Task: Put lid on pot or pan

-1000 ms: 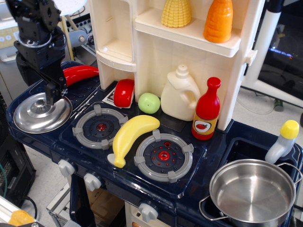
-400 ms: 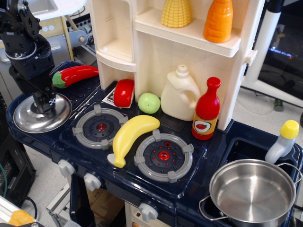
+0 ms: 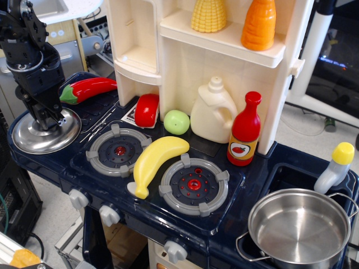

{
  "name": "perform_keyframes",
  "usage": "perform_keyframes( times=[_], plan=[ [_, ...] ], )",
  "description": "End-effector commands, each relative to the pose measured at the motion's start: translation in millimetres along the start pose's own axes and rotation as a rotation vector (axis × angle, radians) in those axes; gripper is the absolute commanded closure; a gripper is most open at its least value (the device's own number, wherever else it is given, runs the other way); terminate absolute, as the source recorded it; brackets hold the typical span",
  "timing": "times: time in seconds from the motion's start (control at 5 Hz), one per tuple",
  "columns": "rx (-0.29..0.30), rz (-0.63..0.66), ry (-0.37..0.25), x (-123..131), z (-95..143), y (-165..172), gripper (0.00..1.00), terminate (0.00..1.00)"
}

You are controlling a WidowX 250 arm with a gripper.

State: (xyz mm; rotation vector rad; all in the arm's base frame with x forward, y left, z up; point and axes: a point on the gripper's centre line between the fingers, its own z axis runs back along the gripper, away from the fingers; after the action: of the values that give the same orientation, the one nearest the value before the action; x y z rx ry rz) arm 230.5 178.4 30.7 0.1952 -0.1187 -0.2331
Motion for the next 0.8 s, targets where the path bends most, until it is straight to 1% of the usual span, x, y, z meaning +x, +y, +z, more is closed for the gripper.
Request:
perform_keyframes(
  times=[0.0,0.2,0.4,0.6],
  plan=[
    [-0.034,0.073,0.021,4.3,40.5,-10.9,1.00,0.00],
    [-0.052,0.181,0.044,13.2,84.9,-51.7,1.00,0.00],
    [-0.089,0.284,0.082,24.7,112.8,-93.5,1.00,0.00],
    [-0.191,0.377,0.119,38.0,126.7,-136.9,1.00,0.00]
  ],
)
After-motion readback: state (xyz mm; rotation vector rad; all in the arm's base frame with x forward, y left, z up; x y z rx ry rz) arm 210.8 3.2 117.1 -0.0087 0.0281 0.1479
